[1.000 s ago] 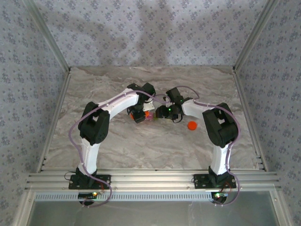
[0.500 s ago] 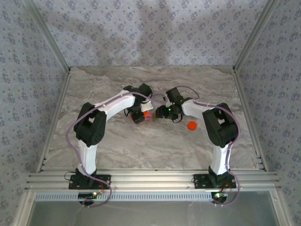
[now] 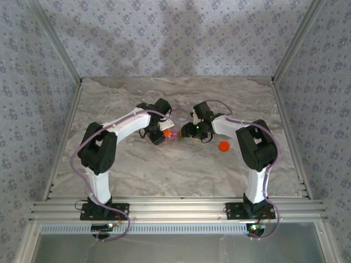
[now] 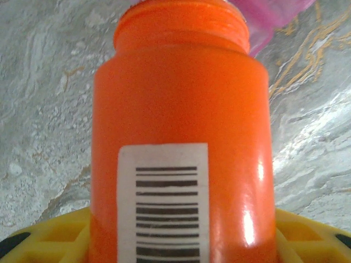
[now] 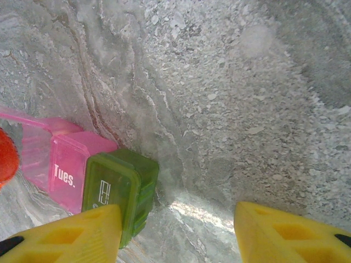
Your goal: Sort the pills into containers
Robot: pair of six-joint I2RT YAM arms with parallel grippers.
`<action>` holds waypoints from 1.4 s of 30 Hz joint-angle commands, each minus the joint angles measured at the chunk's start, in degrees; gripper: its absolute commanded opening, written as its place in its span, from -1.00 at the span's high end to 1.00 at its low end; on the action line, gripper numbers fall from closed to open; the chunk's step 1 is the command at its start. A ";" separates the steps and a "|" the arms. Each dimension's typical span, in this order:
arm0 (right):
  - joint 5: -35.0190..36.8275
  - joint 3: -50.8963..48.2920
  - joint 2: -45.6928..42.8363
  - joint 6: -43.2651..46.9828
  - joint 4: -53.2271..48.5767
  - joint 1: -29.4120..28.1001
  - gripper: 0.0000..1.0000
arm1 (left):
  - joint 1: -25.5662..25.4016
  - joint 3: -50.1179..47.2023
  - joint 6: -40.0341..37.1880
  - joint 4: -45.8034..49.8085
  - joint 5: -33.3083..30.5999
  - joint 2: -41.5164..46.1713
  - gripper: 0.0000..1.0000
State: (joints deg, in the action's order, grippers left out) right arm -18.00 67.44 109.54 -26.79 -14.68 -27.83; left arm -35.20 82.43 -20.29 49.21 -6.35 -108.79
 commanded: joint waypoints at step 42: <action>3.05 4.44 -0.51 0.51 -5.76 -0.06 -0.16 | 0.92 -32.44 12.93 -51.92 13.31 21.97 1.00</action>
State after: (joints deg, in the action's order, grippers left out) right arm -16.64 70.46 110.59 -26.74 -17.89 -27.83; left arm -34.50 52.03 -9.04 6.70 5.82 -90.37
